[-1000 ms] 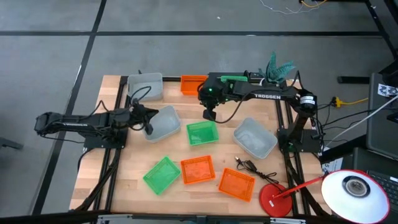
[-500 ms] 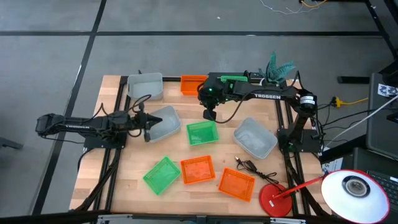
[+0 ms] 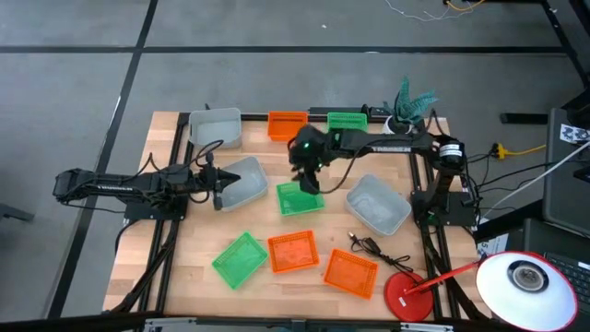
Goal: Stack baskets by color
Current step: Stack the middle green bin on top of the top green bin
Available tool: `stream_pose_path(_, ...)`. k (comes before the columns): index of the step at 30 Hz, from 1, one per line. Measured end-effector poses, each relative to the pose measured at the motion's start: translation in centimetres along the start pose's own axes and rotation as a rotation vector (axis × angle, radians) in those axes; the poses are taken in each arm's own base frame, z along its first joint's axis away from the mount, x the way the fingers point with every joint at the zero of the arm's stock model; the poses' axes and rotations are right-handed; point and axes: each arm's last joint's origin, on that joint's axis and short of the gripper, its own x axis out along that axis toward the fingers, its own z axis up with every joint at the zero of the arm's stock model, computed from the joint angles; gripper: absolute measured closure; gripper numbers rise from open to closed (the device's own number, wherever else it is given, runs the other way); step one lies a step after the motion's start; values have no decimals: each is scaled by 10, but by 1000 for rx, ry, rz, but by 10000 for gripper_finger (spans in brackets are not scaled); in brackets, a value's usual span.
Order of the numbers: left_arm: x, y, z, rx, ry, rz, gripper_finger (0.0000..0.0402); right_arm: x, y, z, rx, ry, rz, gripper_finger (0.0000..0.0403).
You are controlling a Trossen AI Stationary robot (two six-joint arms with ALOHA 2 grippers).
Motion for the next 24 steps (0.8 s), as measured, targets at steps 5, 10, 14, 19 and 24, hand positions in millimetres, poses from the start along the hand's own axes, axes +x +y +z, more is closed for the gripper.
stream_pose_path(5, 0, 0, 0, 0, 0, 0, 388, 30, 5, -10, -52, 97, -78, 247)
stream_pose_path(10, 0, 0, 0, 0, 0, 0, 388, 44, 3, -19, -45, 158, -87, 248)
stream_pose_path(14, 0, 0, 0, 0, 0, 0, 388, 49, 2, -22, -43, 172, -87, 248)
stream_pose_path(19, 0, 0, 0, 0, 1, 0, 388, 61, 0, -29, -36, 217, -81, 249)
stream_pose_path(24, 0, 0, 0, 0, 3, -1, 388, 78, -4, -39, -27, 263, -75, 249)
